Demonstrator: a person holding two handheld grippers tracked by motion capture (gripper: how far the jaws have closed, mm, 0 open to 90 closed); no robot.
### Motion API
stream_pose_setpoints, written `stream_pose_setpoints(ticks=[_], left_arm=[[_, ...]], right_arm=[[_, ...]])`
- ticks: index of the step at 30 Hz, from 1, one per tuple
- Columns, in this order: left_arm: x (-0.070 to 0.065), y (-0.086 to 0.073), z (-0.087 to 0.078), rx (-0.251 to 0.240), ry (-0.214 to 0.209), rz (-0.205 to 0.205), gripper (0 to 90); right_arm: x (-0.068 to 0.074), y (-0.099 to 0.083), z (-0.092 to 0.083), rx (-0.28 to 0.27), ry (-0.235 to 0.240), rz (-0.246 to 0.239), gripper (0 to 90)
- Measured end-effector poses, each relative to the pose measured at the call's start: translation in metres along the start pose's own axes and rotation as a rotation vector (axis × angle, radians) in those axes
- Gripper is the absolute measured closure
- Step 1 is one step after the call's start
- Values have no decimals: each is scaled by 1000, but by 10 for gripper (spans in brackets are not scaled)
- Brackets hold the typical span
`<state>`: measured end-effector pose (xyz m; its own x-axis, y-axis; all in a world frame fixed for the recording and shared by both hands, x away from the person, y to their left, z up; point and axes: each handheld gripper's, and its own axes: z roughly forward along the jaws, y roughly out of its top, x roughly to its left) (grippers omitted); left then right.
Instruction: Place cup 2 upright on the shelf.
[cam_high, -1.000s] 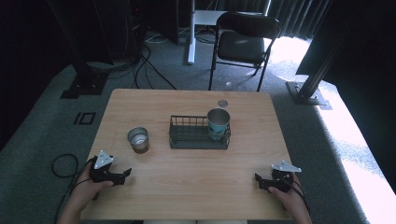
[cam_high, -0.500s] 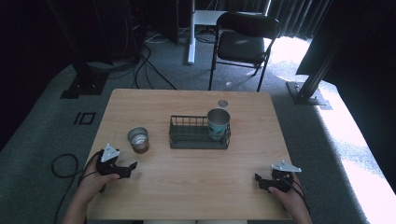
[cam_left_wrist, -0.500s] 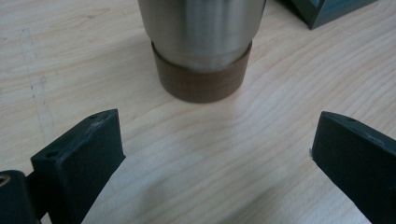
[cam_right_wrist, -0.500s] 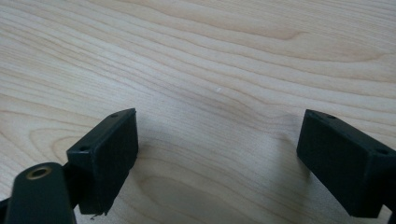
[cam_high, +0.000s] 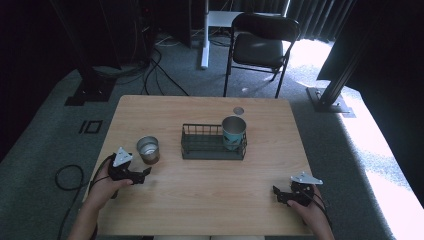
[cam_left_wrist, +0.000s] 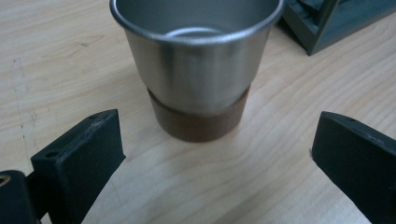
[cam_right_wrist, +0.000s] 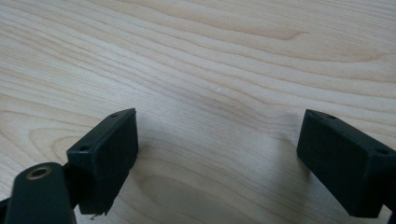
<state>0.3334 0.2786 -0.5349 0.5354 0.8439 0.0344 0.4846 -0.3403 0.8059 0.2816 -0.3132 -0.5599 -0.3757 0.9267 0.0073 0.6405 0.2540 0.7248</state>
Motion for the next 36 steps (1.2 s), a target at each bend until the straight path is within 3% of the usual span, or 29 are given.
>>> stream_pose_setpoints(ticks=[25, 36], left_arm=[[2, 25, 19, -48, 16, -8, 46], [2, 35, 27, -46, 10, -3, 46]], right_arm=[[0, 0, 0, 0, 0, 0, 121], [0, 0, 0, 0, 0, 0, 121]])
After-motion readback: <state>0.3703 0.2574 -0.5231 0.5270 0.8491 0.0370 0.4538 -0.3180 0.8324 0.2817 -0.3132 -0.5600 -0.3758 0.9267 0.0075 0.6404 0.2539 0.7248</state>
